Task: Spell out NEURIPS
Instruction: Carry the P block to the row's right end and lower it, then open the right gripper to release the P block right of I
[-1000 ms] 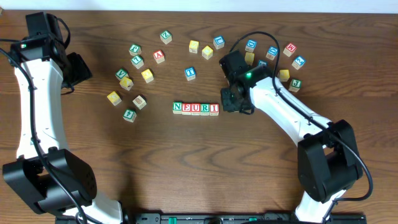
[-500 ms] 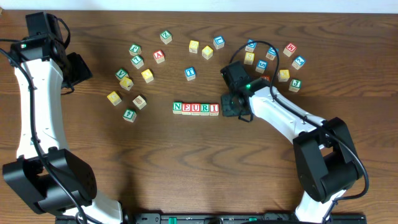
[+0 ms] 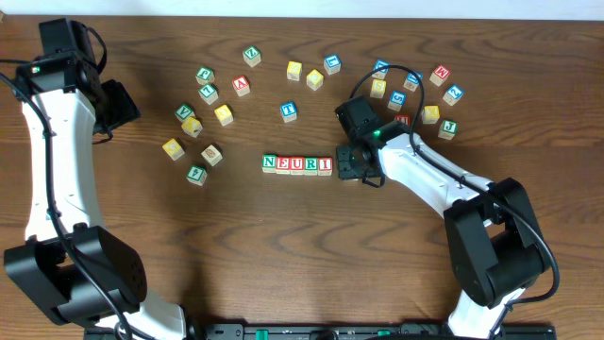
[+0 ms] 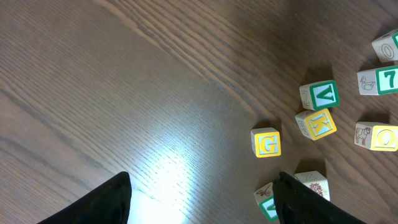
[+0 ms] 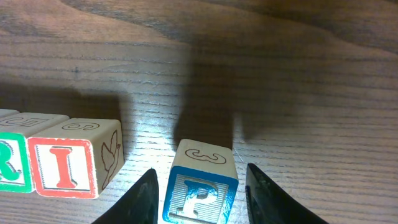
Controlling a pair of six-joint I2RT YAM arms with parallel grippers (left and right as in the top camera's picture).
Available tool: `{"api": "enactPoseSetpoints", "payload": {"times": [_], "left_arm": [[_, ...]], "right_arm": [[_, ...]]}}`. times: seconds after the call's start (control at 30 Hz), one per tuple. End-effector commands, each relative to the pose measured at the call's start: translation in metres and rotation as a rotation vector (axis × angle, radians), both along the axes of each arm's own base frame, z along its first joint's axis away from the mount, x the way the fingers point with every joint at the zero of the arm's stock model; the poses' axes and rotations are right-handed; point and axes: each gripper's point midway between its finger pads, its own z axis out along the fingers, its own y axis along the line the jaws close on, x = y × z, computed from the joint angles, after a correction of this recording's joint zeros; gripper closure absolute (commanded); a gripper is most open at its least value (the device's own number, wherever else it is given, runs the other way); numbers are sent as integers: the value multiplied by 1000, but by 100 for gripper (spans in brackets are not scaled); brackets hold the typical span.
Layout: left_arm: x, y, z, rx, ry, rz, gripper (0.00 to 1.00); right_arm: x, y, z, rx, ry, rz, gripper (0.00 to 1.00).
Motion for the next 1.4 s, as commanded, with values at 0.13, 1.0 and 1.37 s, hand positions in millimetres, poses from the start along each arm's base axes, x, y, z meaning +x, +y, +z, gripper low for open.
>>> {"api": "enactPoseSetpoints", "payload": {"times": [0.13, 1.0, 1.37], "left_arm": [[0, 3, 2, 12, 2, 5, 28], [0, 3, 2, 12, 2, 5, 28], [0, 3, 2, 12, 2, 5, 28]], "right_arm": [[9, 5, 12, 17, -24, -11, 65], [-16, -37, 19, 21, 179, -121, 70], [-28, -44, 12, -1, 232, -143, 71]]}}
